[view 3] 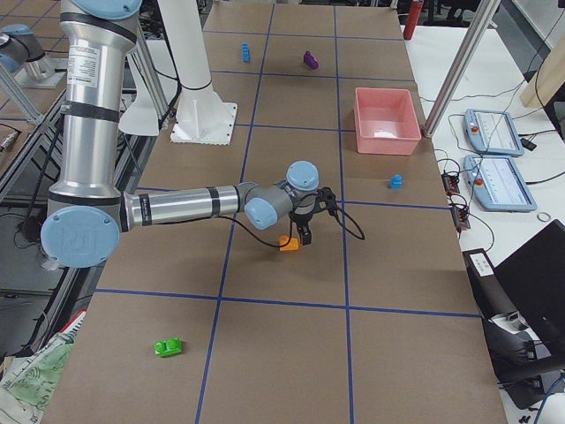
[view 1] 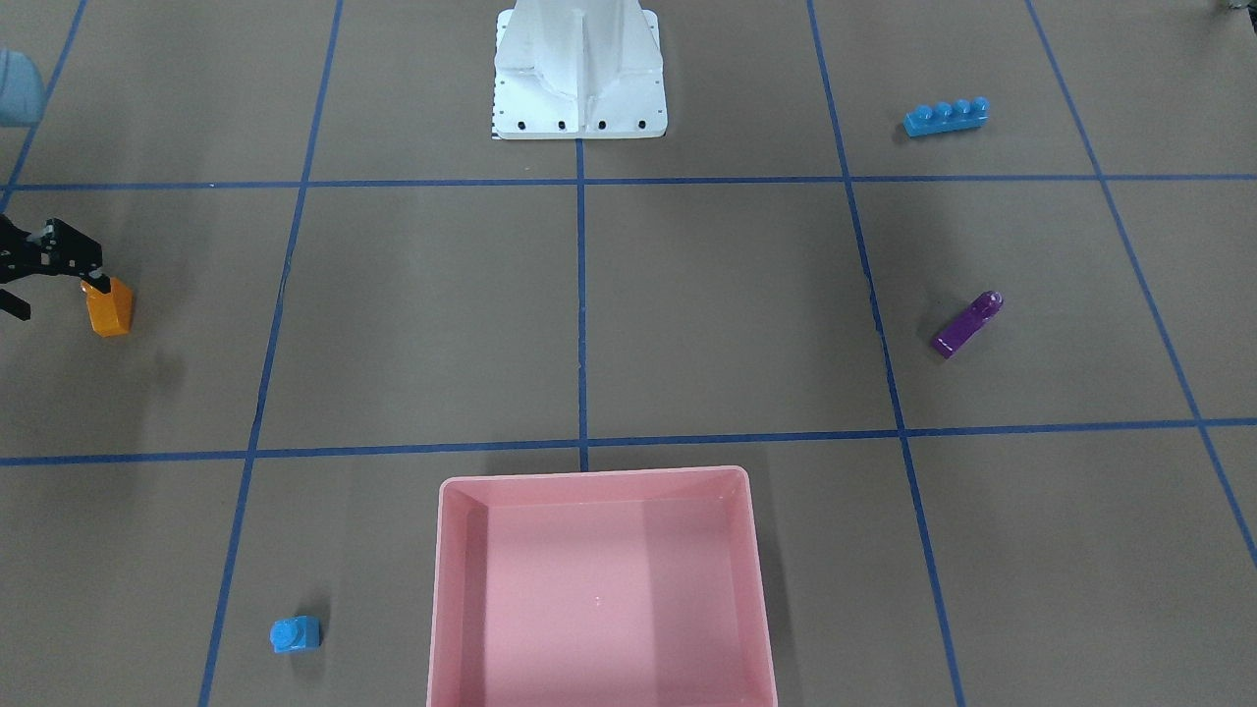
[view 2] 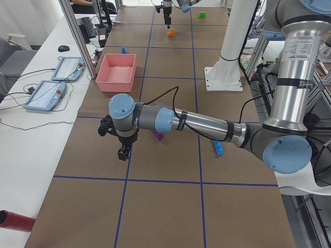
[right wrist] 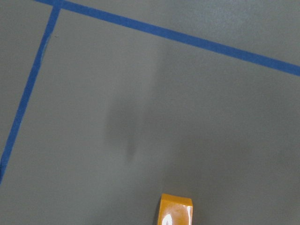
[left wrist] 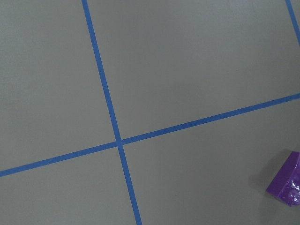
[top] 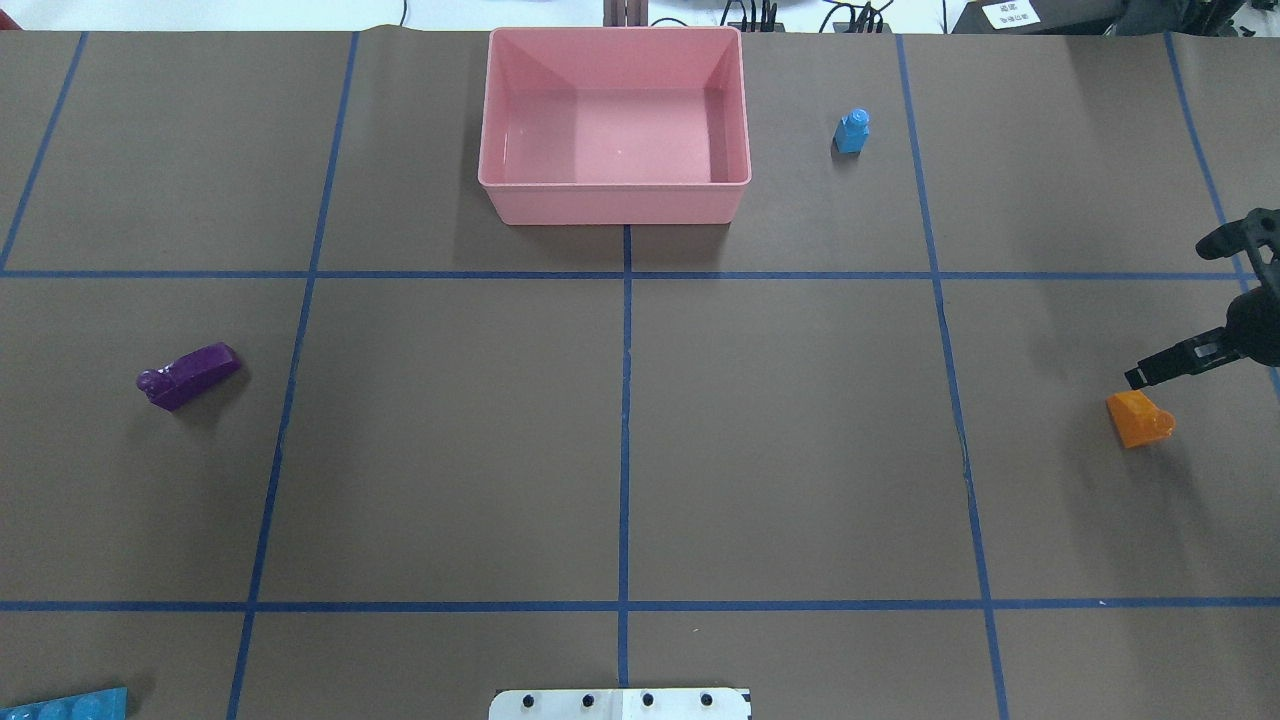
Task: Put all blocks into box
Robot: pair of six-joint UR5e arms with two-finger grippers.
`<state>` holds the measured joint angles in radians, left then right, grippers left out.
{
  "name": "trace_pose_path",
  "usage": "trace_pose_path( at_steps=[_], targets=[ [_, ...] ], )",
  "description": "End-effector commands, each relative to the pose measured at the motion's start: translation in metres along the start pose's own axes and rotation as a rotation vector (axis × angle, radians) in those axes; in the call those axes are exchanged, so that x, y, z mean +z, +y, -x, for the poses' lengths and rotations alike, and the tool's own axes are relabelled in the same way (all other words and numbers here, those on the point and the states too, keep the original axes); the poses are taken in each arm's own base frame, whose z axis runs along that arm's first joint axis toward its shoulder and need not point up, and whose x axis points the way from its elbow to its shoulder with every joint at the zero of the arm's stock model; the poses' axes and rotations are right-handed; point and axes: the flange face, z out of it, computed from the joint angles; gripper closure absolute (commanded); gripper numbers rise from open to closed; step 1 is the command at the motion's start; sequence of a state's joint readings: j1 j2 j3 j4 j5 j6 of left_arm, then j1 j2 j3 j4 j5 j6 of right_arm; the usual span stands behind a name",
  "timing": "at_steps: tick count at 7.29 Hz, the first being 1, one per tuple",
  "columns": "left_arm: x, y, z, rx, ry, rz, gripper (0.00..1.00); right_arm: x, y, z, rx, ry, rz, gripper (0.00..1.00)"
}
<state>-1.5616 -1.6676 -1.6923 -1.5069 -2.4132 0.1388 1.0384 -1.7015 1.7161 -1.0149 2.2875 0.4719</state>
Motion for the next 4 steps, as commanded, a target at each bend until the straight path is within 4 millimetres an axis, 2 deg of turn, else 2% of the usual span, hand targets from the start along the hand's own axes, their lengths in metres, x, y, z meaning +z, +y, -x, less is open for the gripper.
trace_pose_path(
  at_steps=[1, 2, 3, 4],
  targets=[
    [0.001, 0.0, 0.001, -0.005, 0.0, 0.001, 0.0, 0.036, 0.009, -0.005, 0.003, 0.036, 0.021, 0.0],
    [0.001, 0.0, 0.001, -0.005, 0.0, 0.001, 0.0, 0.048, 0.012, -0.006, -0.004, 0.067, 0.03, 0.0],
    [0.002, 0.0, 0.002, -0.005, 0.0, 0.003, 0.0, 0.049, 0.013, -0.006, -0.003, 0.067, 0.035, 0.0],
    [0.0, 0.0, 0.0, -0.002, 0.001, -0.001, 0.0, 0.05, 0.014, -0.005, 0.013, 0.072, 0.037, 0.28]
  ],
)
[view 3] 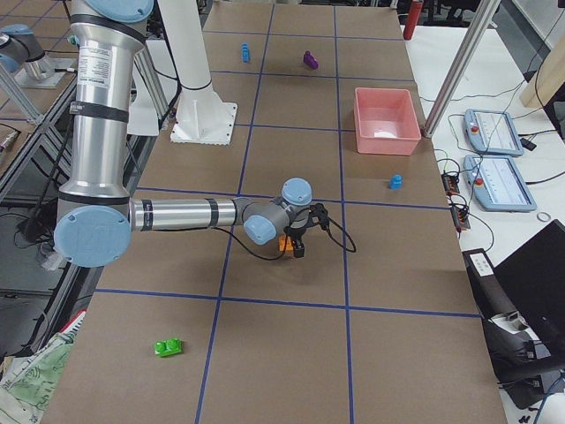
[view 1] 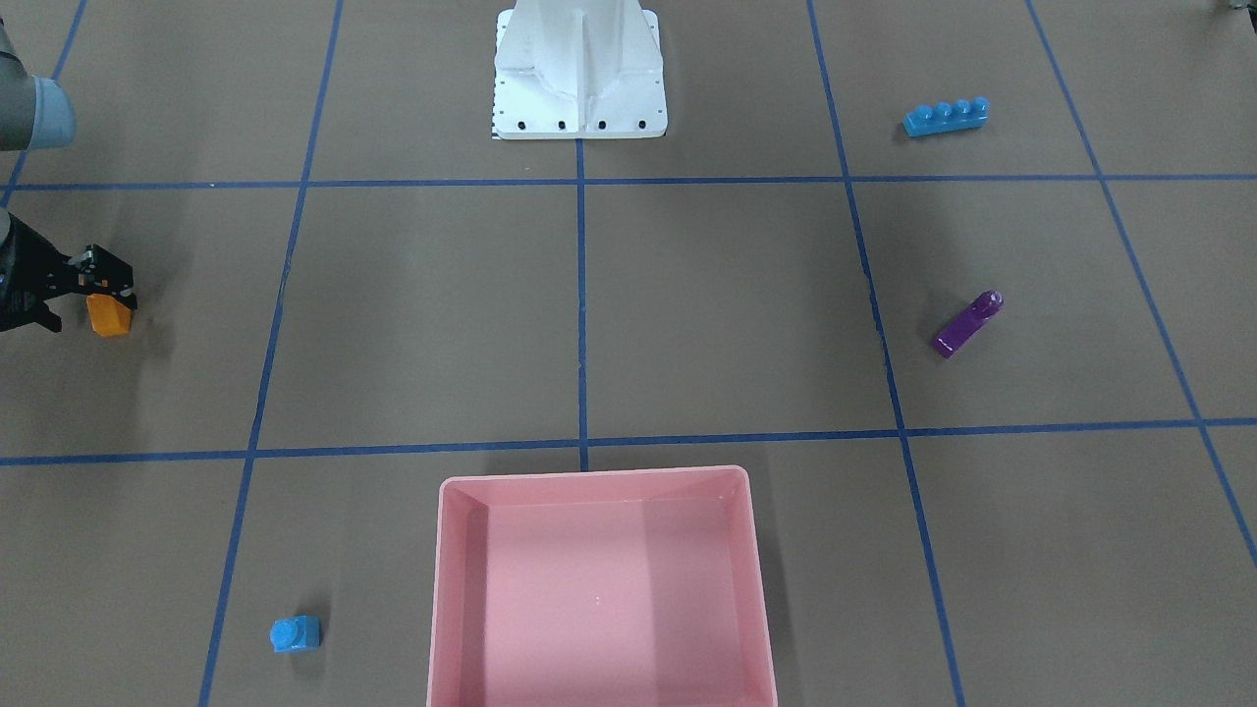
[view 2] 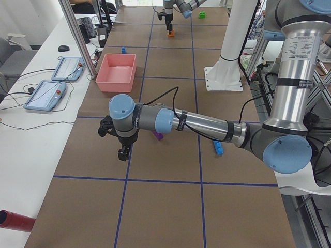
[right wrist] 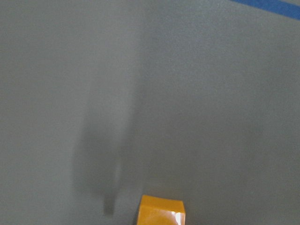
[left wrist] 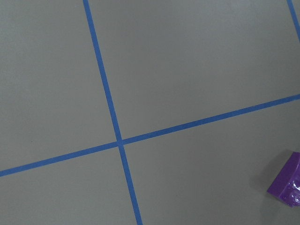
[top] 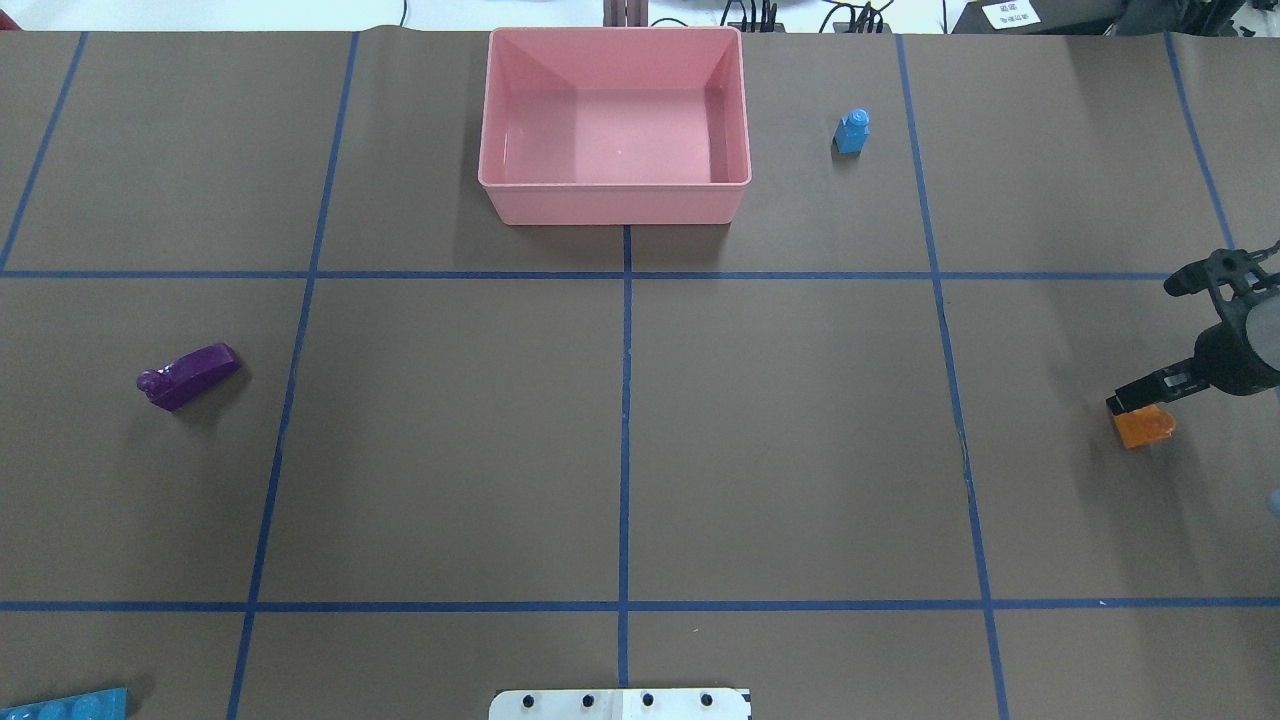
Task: Put all blocks into box
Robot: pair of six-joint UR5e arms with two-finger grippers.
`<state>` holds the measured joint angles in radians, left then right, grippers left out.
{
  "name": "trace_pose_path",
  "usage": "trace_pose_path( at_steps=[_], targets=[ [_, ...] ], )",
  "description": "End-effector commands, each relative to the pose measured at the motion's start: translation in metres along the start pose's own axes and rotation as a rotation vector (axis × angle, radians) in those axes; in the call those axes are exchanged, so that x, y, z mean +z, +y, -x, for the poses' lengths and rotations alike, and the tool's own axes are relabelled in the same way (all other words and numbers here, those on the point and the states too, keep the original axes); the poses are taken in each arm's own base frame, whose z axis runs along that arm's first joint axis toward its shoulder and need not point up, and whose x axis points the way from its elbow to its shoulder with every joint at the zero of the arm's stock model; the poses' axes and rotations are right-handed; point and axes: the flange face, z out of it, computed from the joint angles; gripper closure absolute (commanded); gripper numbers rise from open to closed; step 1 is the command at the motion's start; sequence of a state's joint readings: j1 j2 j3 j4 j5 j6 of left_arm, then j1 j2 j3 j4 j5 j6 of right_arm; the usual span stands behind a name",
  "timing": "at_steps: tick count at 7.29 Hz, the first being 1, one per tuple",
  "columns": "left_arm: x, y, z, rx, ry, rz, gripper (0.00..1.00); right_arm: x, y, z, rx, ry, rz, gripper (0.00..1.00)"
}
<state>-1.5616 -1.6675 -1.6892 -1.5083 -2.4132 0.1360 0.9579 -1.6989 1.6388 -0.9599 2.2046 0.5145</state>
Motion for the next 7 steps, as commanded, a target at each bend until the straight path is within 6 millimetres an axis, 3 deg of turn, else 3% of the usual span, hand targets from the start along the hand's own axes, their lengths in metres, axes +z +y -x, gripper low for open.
trace_pose_path(
  at_steps=[1, 2, 4, 5, 6, 7],
  targets=[
    [-0.002, -0.001, -0.002, 0.006, 0.001, -0.005, 0.0, 0.005, 0.004, -0.001, 0.029, 0.02, 0.008, 0.76],
    [-0.001, 0.0, -0.002, 0.005, 0.001, -0.004, 0.0, 0.012, 0.006, 0.005, 0.016, 0.027, 0.018, 1.0],
    [-0.003, -0.003, -0.004, -0.037, 0.001, -0.007, 0.0, -0.006, 0.003, 0.017, 0.017, 0.007, 0.012, 1.0],
    [-0.003, -0.006, -0.008, -0.059, 0.003, -0.009, 0.0, -0.04, -0.009, 0.033, 0.075, 0.014, 0.056, 1.0],
    [0.004, -0.02, -0.026, -0.113, 0.026, 0.001, 0.0, -0.087, -0.035, 0.066, 0.117, 0.029, 0.065, 1.0],
    [0.012, -0.041, -0.067, -0.122, 0.031, -0.004, 0.0, -0.122, -0.074, 0.096, 0.147, 0.04, 0.057, 1.0]
  ],
)
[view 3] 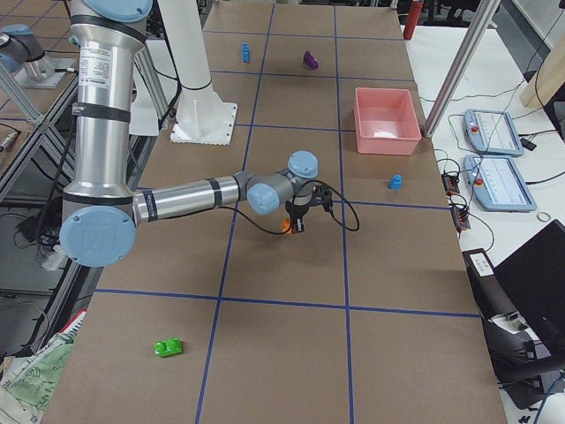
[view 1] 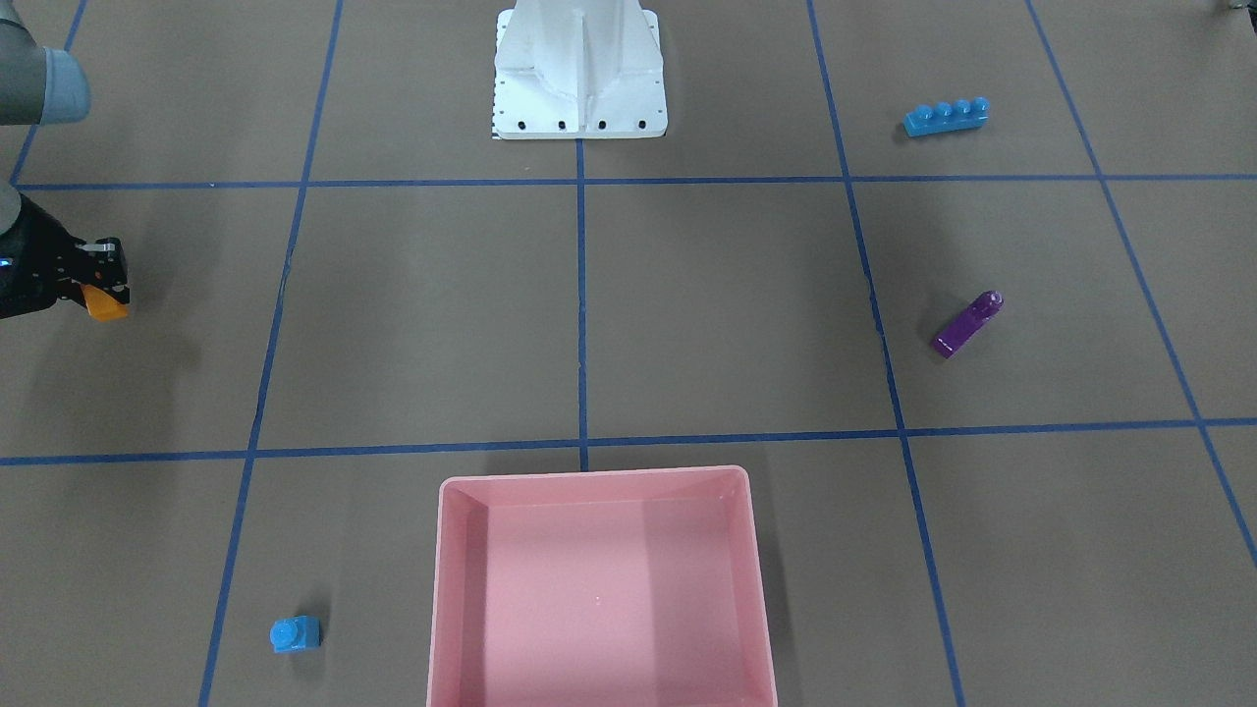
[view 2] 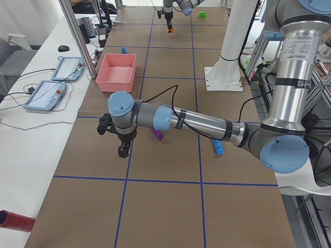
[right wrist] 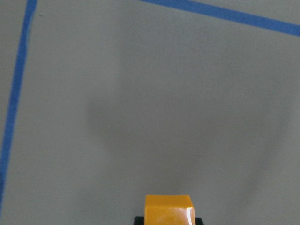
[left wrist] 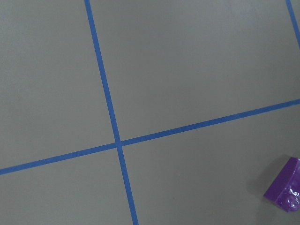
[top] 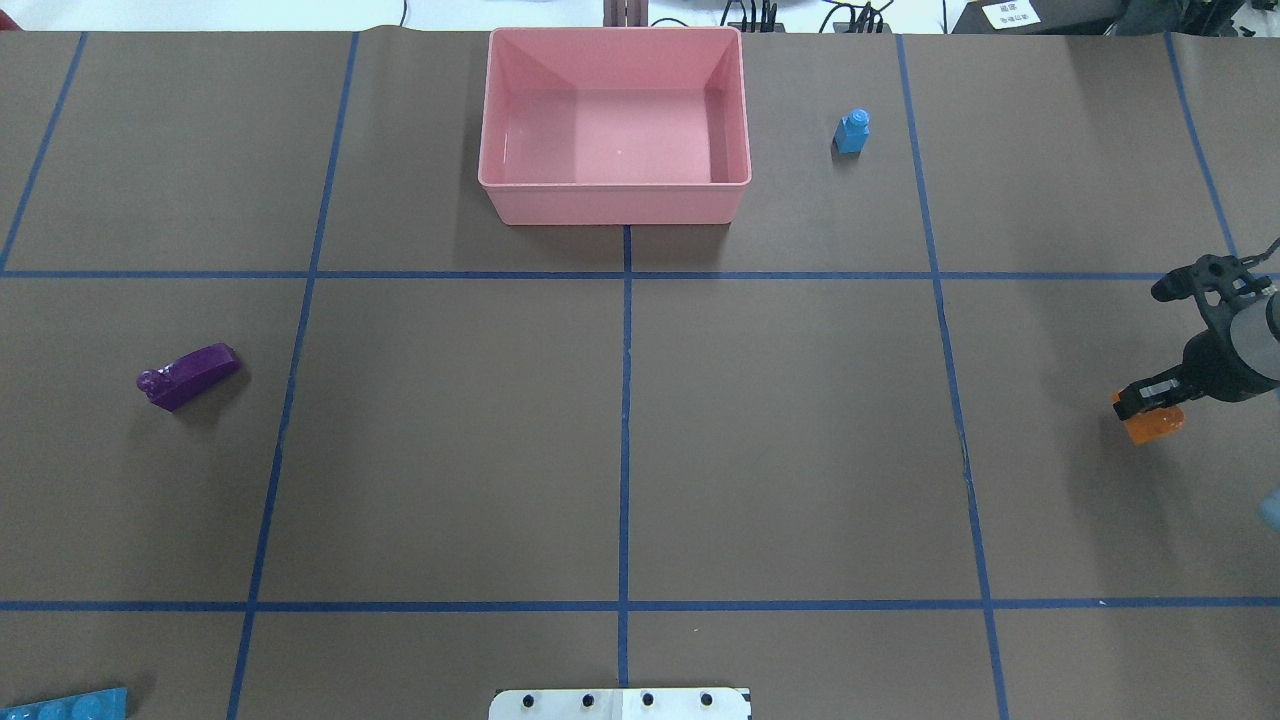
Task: Put all blocks into box
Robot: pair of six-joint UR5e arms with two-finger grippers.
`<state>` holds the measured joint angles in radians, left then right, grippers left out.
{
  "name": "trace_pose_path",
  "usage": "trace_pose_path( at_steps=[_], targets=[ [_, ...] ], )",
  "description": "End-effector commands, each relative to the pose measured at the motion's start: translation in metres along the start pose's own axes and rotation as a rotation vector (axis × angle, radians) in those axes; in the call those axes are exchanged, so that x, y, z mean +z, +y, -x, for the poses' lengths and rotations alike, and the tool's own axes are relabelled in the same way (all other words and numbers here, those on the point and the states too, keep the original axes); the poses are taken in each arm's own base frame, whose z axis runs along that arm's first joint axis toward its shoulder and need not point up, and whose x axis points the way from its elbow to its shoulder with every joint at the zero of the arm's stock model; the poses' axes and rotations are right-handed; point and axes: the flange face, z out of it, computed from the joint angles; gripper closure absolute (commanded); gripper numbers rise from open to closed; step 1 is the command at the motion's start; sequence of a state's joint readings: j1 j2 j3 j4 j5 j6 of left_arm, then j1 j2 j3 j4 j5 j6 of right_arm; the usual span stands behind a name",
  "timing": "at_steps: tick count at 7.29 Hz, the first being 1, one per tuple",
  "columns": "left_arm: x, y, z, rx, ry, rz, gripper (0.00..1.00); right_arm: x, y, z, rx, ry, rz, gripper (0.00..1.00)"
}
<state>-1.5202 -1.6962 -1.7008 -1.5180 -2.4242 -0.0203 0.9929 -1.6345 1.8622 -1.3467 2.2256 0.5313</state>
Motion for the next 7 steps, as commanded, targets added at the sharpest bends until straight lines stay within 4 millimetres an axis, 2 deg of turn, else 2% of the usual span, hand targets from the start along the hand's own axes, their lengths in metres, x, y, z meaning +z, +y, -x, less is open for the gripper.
trace_pose_path(
  at_steps=[1, 2, 3, 4, 5, 7],
  targets=[
    [0.032, -0.019, -0.08, -0.012, 0.017, 0.029, 0.0, -0.074, -0.053, 0.06, 0.035, 0.002, -0.028, 1.0],
    [0.042, -0.014, -0.115, 0.035, -0.032, 0.027, 0.0, -0.099, -0.072, 0.057, 0.061, -0.005, -0.069, 1.0],
    [0.047, -0.009, -0.138, -0.041, -0.032, 0.027, 0.0, -0.133, -0.097, 0.066, 0.119, -0.03, -0.057, 1.0],
    [0.056, -0.002, -0.163, -0.01, -0.016, -0.005, 0.01, -0.172, -0.128, 0.094, 0.15, -0.037, -0.054, 1.0],
    [0.084, 0.013, -0.173, 0.109, -0.059, -0.027, 0.01, -0.197, -0.147, 0.123, 0.175, -0.031, -0.042, 1.0],
    [0.124, 0.028, -0.198, 0.287, -0.084, 0.025, 0.01, -0.226, -0.175, 0.163, 0.234, -0.057, -0.037, 1.0]
  ],
)
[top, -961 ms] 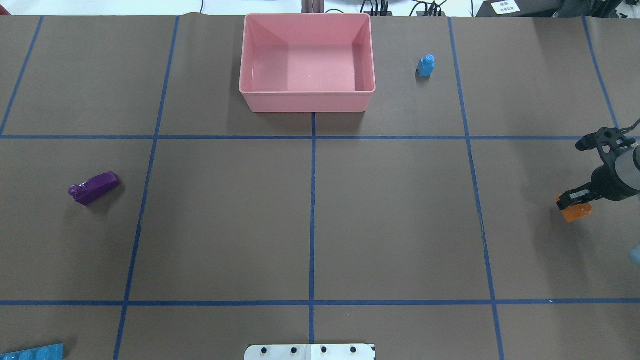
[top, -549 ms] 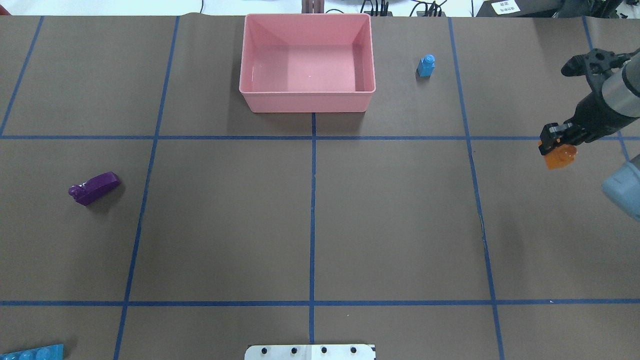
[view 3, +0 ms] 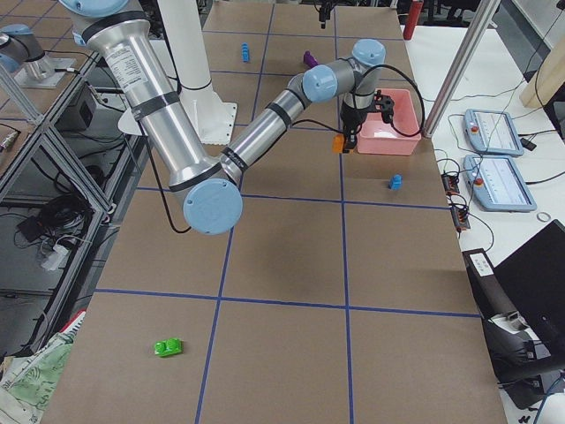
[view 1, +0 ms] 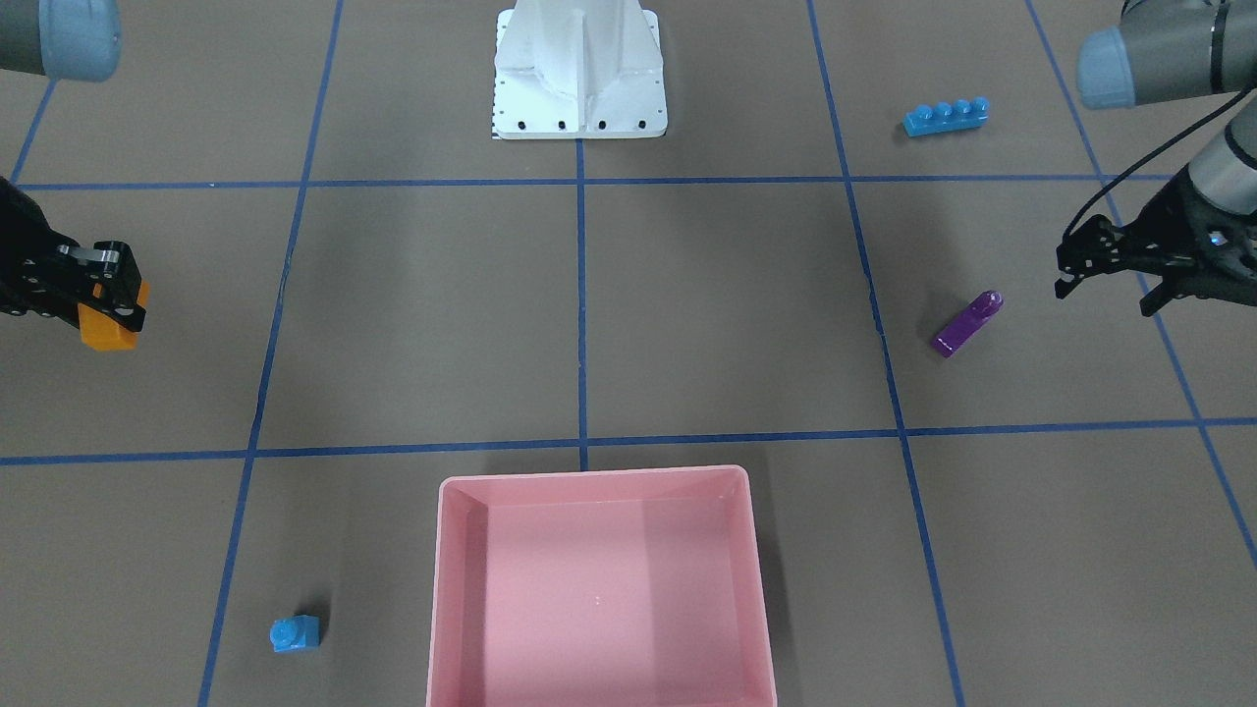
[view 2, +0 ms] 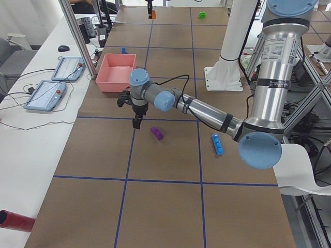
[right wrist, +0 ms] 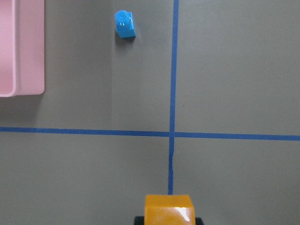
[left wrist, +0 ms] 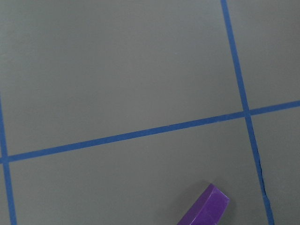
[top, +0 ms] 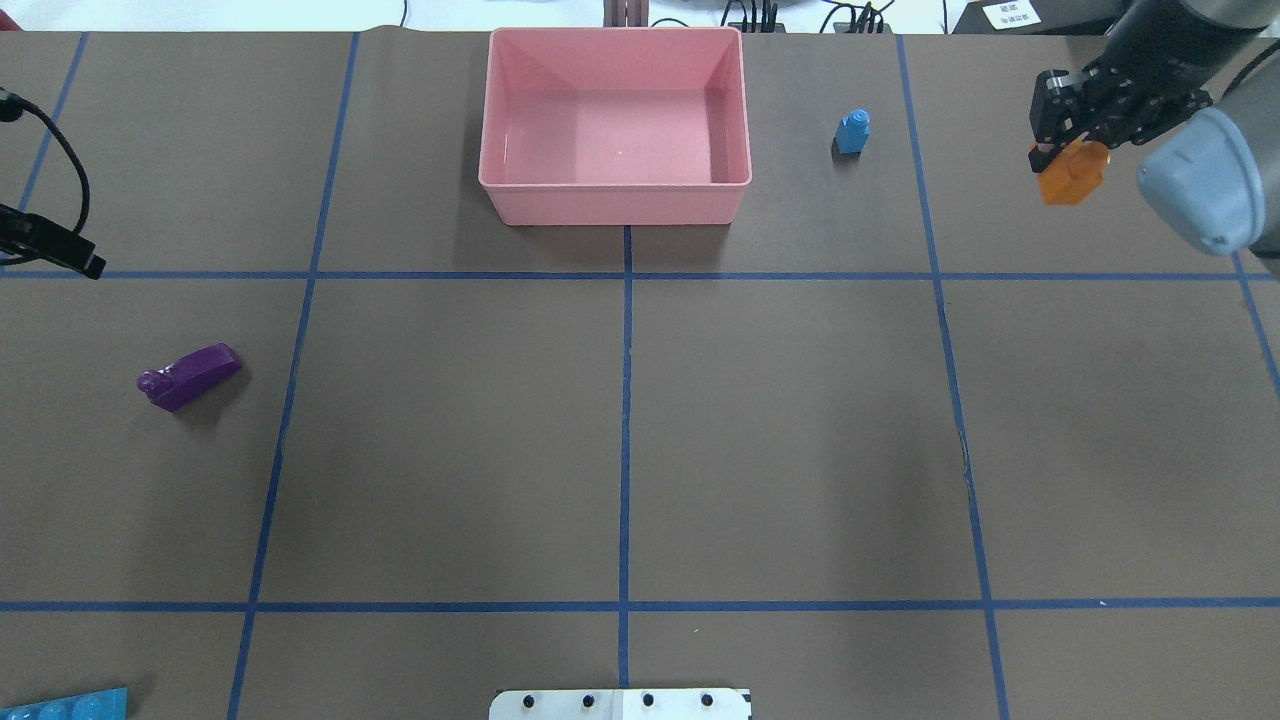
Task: Put all blocks into box
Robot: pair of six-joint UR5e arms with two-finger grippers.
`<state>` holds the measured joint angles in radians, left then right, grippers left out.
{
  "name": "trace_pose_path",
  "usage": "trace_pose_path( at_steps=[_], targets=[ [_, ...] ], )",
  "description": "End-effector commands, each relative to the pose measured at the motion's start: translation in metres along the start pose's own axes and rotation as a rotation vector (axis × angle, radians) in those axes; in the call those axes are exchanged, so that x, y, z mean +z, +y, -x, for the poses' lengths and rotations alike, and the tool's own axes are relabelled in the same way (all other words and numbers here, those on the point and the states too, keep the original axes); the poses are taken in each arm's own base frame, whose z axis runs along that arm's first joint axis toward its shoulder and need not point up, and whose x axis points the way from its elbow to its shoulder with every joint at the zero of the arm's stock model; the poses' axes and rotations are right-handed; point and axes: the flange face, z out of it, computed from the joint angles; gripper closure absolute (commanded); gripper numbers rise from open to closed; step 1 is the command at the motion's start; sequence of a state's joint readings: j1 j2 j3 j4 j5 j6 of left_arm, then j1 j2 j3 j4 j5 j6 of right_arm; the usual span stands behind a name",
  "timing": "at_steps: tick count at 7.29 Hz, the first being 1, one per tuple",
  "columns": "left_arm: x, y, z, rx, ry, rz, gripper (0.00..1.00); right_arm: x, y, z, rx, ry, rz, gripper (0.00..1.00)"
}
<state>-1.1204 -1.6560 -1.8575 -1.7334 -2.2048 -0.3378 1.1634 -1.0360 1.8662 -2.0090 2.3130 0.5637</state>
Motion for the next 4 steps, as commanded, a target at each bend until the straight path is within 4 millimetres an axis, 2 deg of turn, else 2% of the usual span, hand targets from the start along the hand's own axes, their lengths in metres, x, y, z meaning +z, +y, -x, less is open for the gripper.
trace_pose_path(
  at_steps=[1, 2, 3, 4],
  targets=[
    [0.034, 0.011, -0.022, 0.174, -0.011, 0.043, 0.01, -0.027, -0.03, 0.057, 0.107, -0.04, 0.009, 1.0],
    [0.057, 0.017, -0.037, 0.211, 0.001, 0.088, 0.01, -0.03, -0.047, 0.096, 0.175, -0.056, 0.028, 1.0],
    [0.078, 0.021, -0.043, 0.227, 0.007, 0.123, 0.01, -0.027, -0.06, 0.12, 0.211, -0.057, 0.039, 1.0],
    [0.093, 0.022, -0.048, 0.264, 0.01, 0.15, 0.01, -0.013, -0.072, 0.131, 0.231, -0.066, 0.043, 1.0]
  ],
)
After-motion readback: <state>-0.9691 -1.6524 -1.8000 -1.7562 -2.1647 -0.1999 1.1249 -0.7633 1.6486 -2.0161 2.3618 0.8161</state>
